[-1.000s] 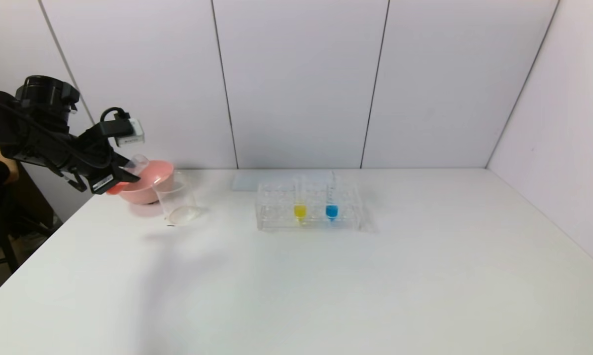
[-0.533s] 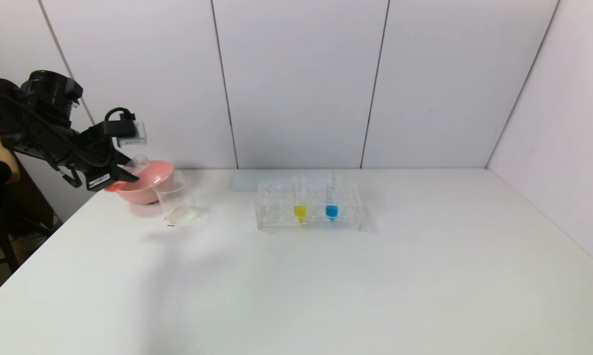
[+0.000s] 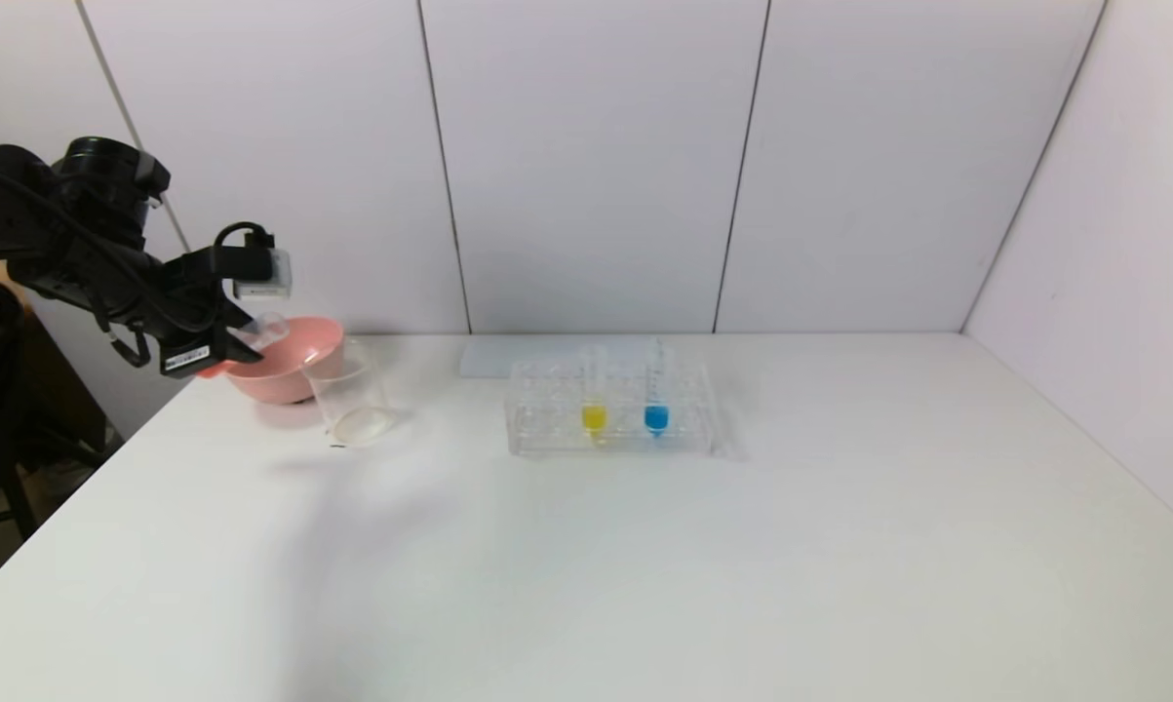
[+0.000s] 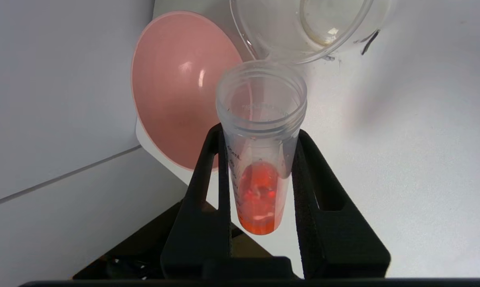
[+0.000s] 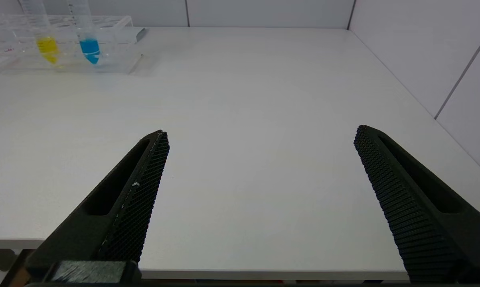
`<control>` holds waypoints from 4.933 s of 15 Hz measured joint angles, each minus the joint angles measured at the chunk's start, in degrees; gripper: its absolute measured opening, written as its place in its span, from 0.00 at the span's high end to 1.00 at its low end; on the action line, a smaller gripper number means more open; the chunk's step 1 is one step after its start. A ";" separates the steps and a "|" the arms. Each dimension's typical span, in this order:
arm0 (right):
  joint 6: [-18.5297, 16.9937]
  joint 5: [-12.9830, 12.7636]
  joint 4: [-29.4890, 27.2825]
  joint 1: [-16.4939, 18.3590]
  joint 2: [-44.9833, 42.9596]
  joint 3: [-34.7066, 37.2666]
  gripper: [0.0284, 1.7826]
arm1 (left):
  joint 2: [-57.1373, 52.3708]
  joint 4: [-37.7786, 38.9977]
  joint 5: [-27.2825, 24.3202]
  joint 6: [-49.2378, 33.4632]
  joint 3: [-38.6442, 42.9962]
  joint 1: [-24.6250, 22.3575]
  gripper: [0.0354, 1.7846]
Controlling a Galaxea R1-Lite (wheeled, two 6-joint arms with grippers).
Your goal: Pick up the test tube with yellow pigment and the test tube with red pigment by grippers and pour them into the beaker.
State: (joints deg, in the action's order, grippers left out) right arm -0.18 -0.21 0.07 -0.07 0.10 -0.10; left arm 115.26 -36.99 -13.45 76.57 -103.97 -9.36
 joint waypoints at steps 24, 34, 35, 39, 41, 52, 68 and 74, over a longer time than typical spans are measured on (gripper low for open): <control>0.00 0.00 0.00 0.00 0.00 0.00 0.05 | 4.69 -7.19 13.80 6.36 -9.17 4.85 0.75; 0.00 0.00 0.00 0.00 0.00 0.00 0.05 | 5.17 -7.14 18.35 7.02 -9.23 7.25 0.75; 0.00 0.00 0.00 0.00 0.00 0.00 0.05 | 5.19 -7.13 19.83 7.28 -9.23 7.66 0.75; 0.02 0.00 0.00 0.00 0.00 0.00 0.05 | 5.30 -6.81 21.32 7.78 -9.23 8.44 0.75; 0.00 0.00 0.00 0.00 0.00 0.00 0.05 | 5.44 -6.84 23.00 7.85 -9.23 8.81 0.75; 0.02 -0.01 0.00 0.00 0.00 0.00 0.05 | 7.47 -5.77 27.66 7.85 -9.86 10.07 0.75; 0.00 -0.01 0.00 0.00 0.00 0.00 0.05 | 7.53 -3.39 38.19 12.57 -10.02 13.08 0.75; 0.00 0.02 0.00 0.02 0.00 0.00 0.05 | 7.56 -3.12 38.41 12.85 -10.02 13.54 0.75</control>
State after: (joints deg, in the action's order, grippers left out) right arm -0.18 -0.18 0.07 -0.05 0.10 -0.10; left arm 122.82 -40.11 24.97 89.42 -113.99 4.18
